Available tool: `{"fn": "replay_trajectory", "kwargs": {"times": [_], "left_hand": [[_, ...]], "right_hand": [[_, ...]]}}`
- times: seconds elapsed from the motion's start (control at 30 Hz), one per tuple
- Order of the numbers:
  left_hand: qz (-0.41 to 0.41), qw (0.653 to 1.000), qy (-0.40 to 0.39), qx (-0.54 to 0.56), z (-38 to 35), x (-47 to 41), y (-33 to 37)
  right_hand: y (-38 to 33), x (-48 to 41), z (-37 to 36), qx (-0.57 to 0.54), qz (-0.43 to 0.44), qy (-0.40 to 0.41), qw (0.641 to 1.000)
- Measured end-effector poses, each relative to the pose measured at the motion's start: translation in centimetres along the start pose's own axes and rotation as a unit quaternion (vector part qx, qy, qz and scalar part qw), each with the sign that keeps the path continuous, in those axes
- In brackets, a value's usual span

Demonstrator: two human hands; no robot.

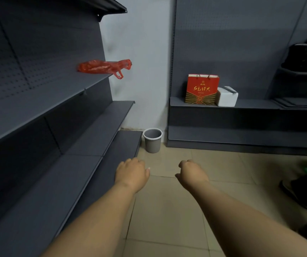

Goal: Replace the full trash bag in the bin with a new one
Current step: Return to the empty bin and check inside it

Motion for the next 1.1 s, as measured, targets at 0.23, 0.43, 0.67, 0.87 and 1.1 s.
{"fn": "replay_trajectory", "kwargs": {"times": [0.23,0.43,0.67,0.87,1.1], "left_hand": [[-0.003,1.0,-0.002,-0.014,-0.8,-8.5,-2.2],[-0.001,1.0,-0.018,-0.025,-2.3,-16.2,-2.7],[0.004,0.999,-0.026,-0.026,-4.3,-29.5,-1.8],[0.018,0.999,-0.028,-0.006,-4.5,-42.0,-0.4],[0.037,0.999,-0.037,0.006,-5.5,-51.9,-0.9]], "right_hand": [[-1.2,-8.4,-0.9,0.002,-0.007,-0.014,1.0],[-1.4,-16.7,-1.3,-0.002,-0.003,-0.025,1.0],[-0.5,-30.5,-0.3,0.007,0.012,-0.026,1.0],[0.1,-43.1,1.8,0.028,0.023,-0.05,0.998],[-0.9,-53.5,3.0,0.031,0.038,-0.053,0.997]]}}
Point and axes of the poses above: each hand's wrist, its own x-axis away from the middle knuckle, its own z-axis out of the back of the hand, y = z × x, the point moved 10 cm from there along -x, towards the middle knuckle, and after that the axes turned 4 degrees about -x, right-handed, at the moved point
